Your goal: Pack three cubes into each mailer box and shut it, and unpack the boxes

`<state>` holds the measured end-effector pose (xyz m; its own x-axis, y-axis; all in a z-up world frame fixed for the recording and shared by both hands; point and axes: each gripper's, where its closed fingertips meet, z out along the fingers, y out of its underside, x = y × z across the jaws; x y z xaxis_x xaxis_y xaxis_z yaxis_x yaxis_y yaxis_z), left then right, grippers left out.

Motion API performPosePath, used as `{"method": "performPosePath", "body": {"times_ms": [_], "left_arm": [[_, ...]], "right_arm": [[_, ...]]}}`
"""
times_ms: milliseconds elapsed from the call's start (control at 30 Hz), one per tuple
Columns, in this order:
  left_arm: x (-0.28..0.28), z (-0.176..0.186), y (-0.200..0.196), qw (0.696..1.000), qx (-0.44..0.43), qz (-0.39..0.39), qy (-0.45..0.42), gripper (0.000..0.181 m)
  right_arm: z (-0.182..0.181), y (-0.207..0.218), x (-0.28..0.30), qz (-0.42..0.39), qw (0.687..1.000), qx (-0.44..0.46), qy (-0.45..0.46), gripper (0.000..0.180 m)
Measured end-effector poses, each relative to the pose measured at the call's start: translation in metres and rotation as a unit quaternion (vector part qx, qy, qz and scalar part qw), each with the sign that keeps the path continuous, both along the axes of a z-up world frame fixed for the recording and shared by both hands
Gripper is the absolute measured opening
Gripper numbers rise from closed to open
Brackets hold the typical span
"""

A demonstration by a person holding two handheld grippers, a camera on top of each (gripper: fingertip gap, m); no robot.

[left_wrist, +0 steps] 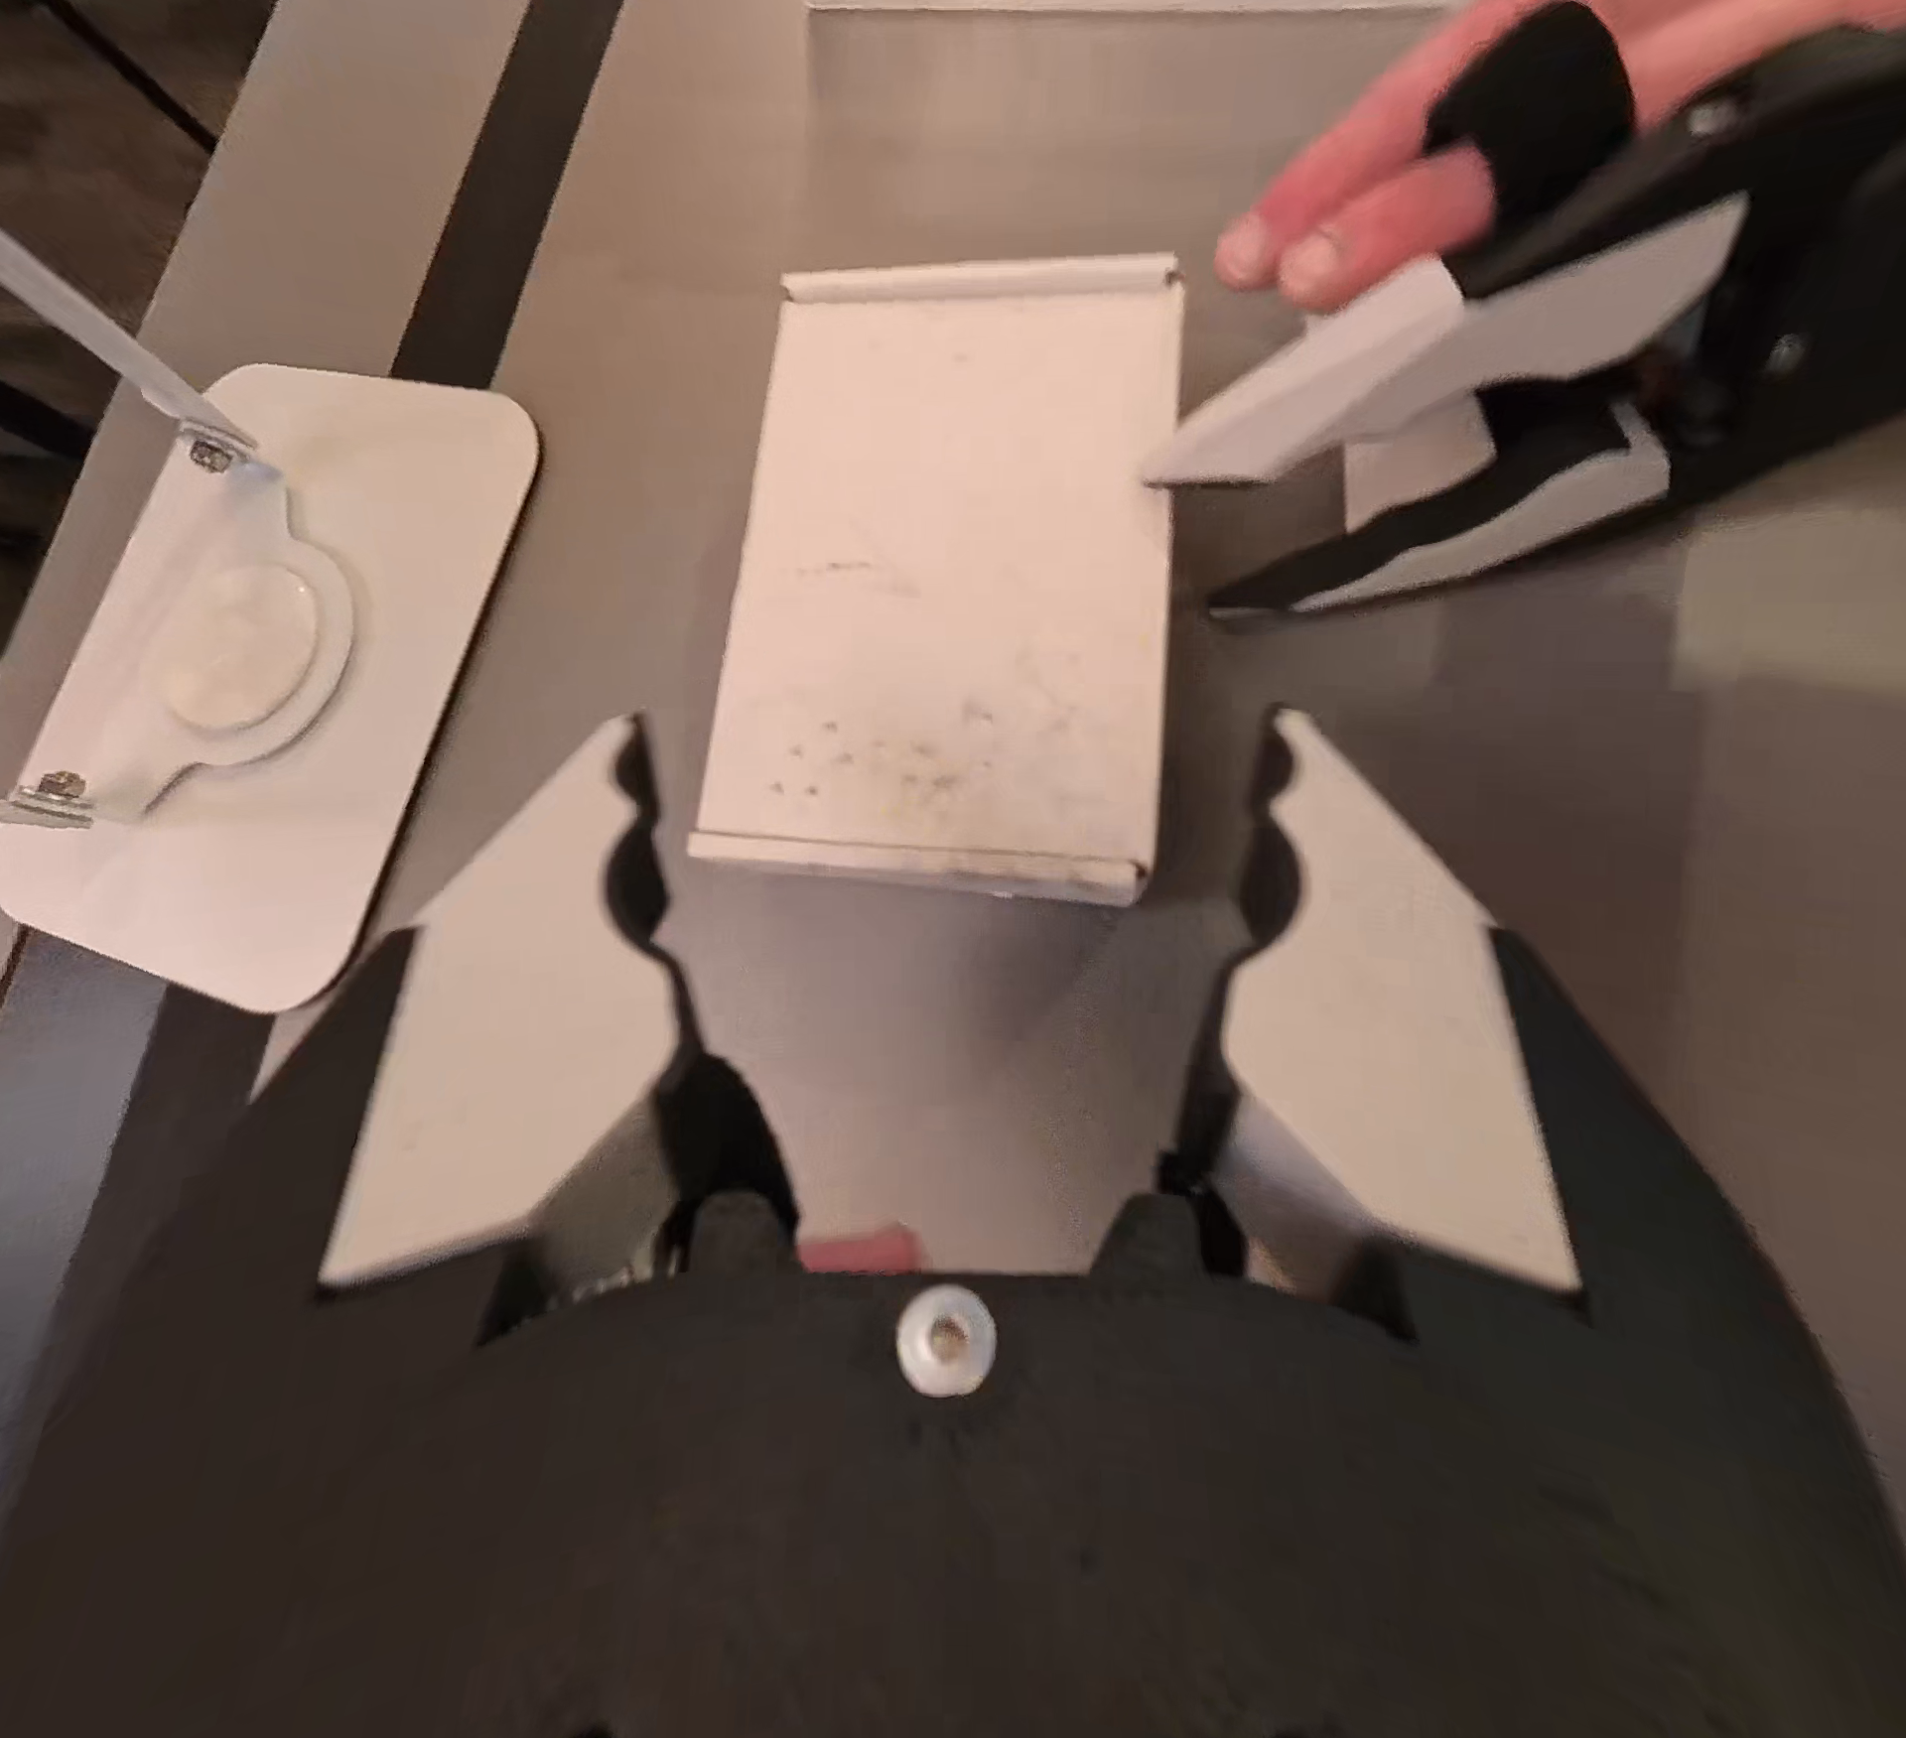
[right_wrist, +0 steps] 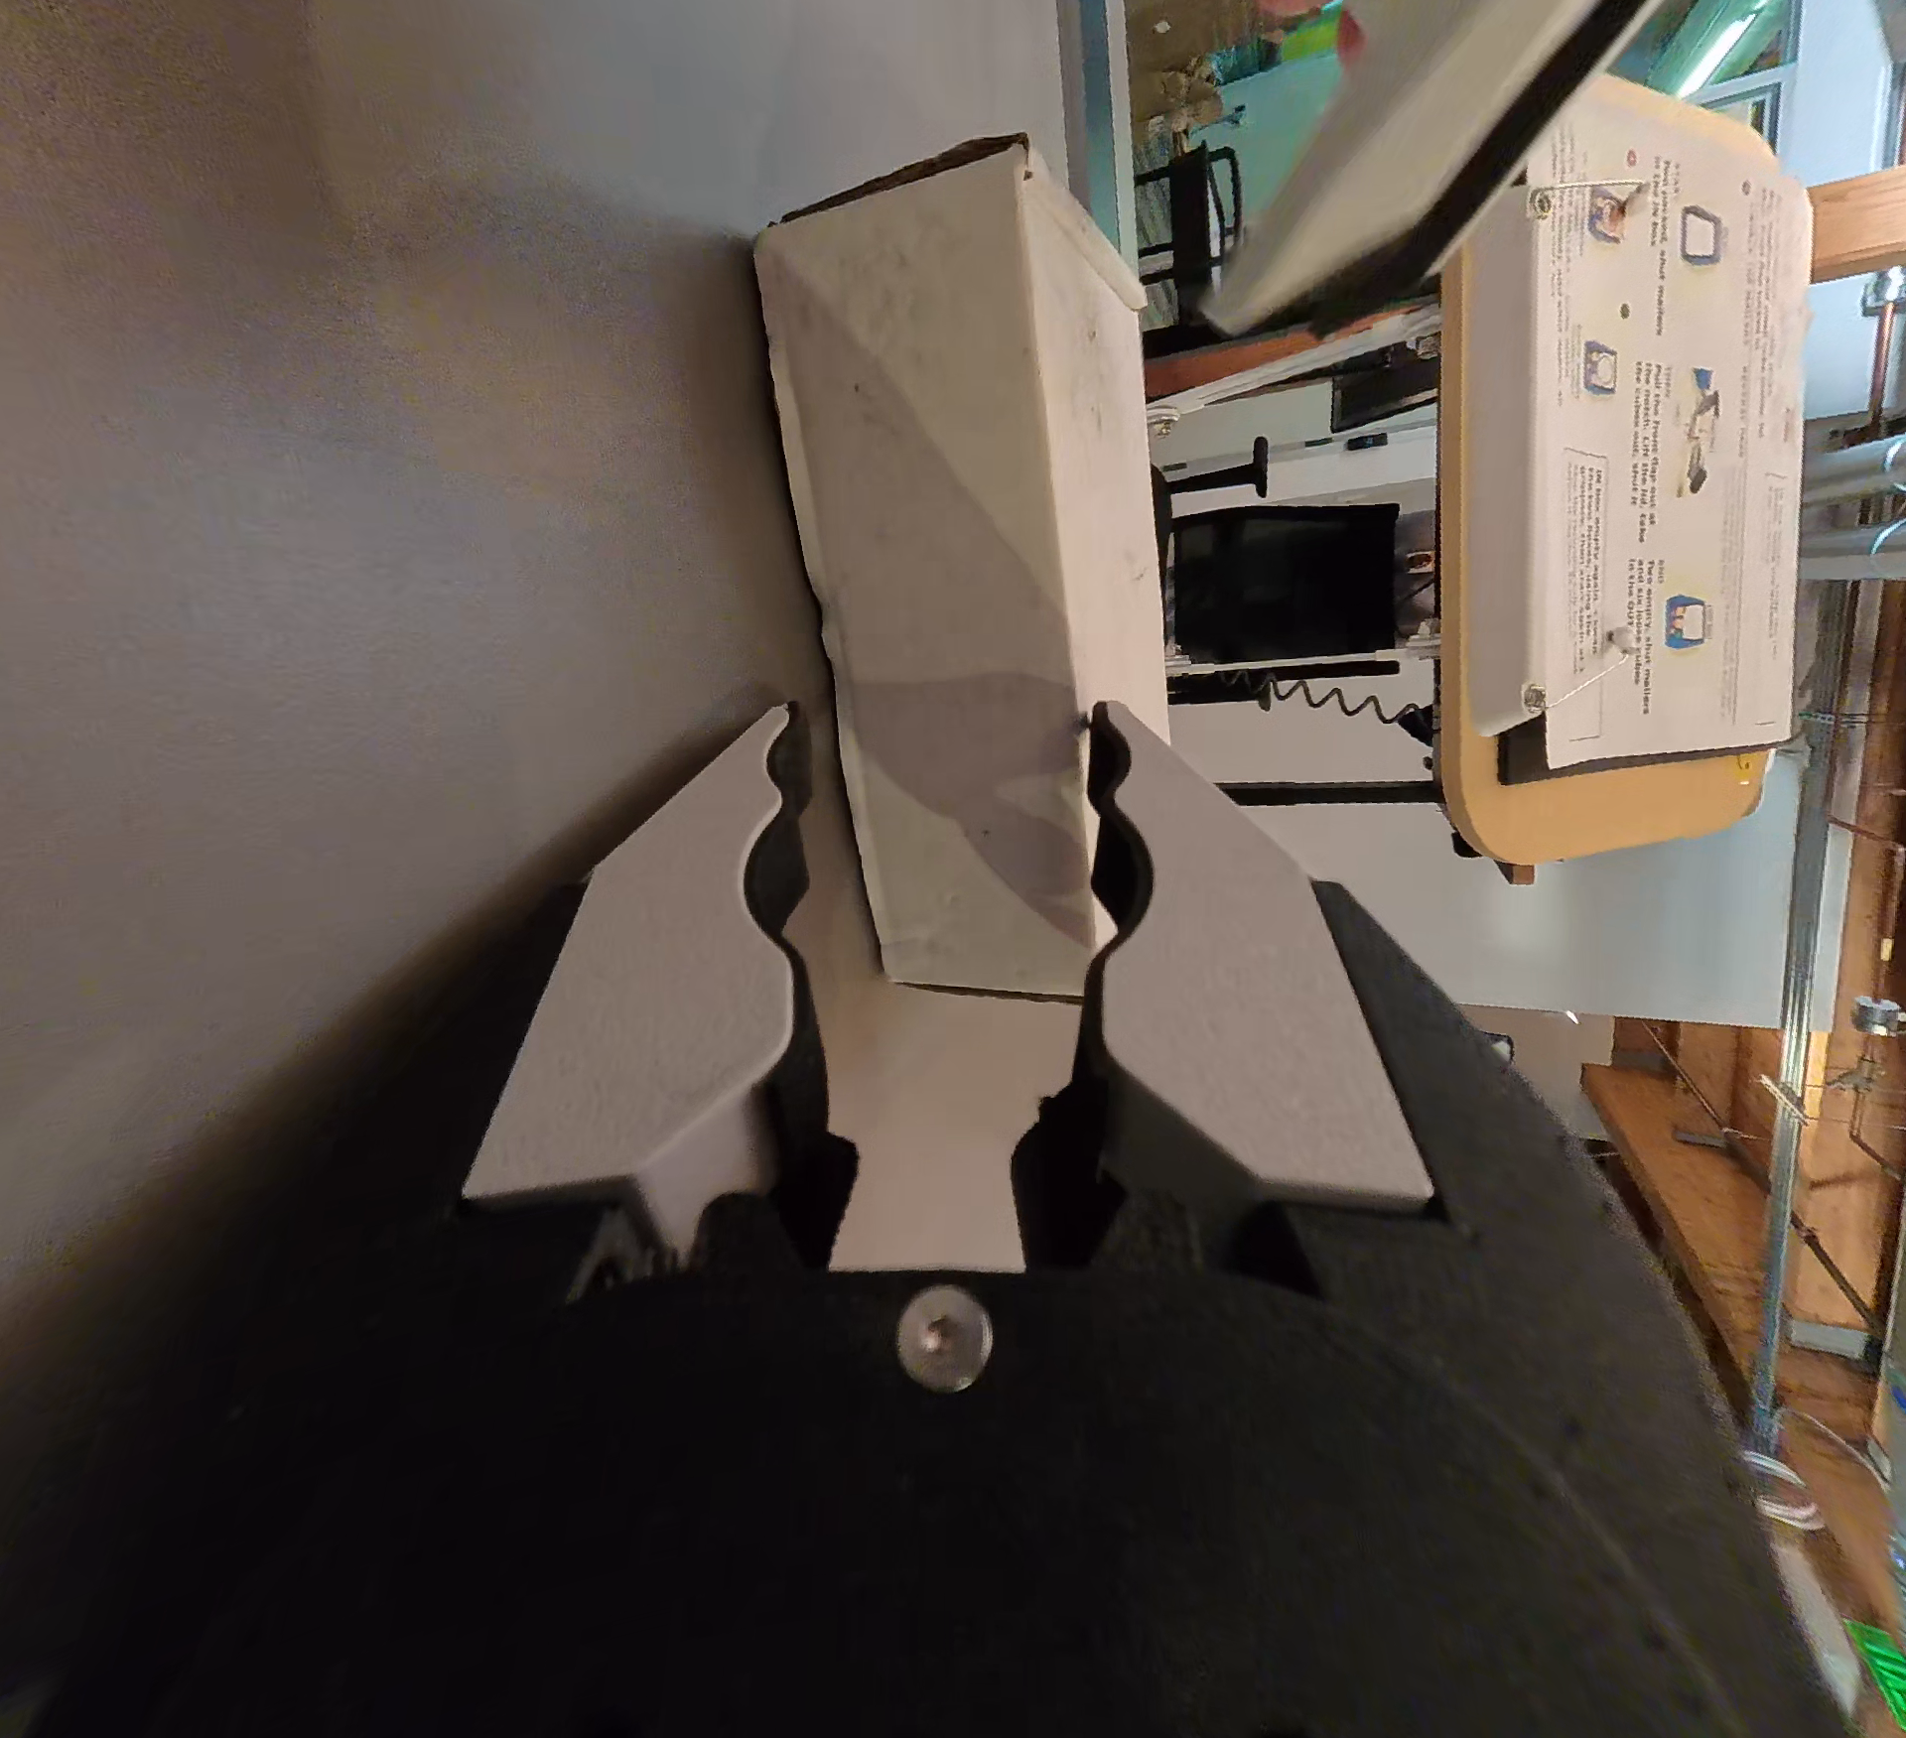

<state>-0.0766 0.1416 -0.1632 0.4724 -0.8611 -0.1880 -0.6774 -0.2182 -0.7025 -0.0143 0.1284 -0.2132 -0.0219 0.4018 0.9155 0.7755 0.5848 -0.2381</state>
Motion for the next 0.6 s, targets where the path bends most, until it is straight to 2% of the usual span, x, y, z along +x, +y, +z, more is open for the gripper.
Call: {"method": "performPosePath", "body": {"times_ms": [33,100,167,233,367,433,600], "left_arm": [[-0.001,-0.005,-0.001,1.0,0.017,-0.005,0.015,0.129],[-0.007,-0.025,0.001,0.998,0.019,-0.009,0.059,0.148],[-0.008,-0.046,0.0,0.997,-0.009,-0.021,0.078,0.155],[-0.007,-0.061,0.005,0.996,-0.008,-0.038,0.079,0.152],[0.0,-0.059,0.021,0.999,0.02,-0.034,0.017,0.127],[0.002,-0.056,0.022,0.999,0.013,-0.032,-0.007,0.127],[-0.001,-0.054,0.022,0.999,-0.031,-0.03,0.013,0.125]], "right_arm": [[0.0,0.0,-0.001,0.001,1.0,-0.002,0.002,0.052],[0.0,-0.002,-0.002,0.003,1.0,-0.005,0.004,0.052],[0.0,-0.002,-0.002,0.003,1.0,-0.004,0.004,0.052],[0.0,-0.003,-0.001,0.002,1.0,-0.005,0.004,0.052],[0.0,-0.003,0.0,0.001,1.0,-0.006,0.008,0.052],[0.001,-0.001,0.001,-0.002,1.0,-0.004,0.01,0.056],[0.011,0.003,0.006,-0.011,1.0,0.028,0.001,0.065]]}}
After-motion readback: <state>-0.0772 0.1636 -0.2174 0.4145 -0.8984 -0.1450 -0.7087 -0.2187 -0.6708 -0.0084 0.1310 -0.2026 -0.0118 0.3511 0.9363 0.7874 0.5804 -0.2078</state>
